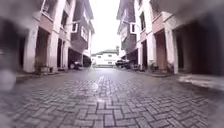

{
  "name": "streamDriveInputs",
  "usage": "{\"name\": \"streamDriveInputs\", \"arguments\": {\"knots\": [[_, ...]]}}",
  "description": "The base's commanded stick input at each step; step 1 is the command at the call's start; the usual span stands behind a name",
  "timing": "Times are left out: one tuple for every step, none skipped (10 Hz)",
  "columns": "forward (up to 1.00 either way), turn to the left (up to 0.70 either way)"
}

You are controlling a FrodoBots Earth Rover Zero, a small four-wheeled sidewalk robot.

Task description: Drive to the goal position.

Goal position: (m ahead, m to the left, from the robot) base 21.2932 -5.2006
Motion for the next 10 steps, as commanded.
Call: {"name": "streamDriveInputs", "arguments": {"knots": [[0.70, 0.00], [0.70, 0.00], [0.70, 0.00], [0.70, 0.00], [0.70, 0.00], [0.70, 0.00], [0.70, 0.00], [0.70, 0.00], [0.70, 0.00], [0.70, 0.00]]}}
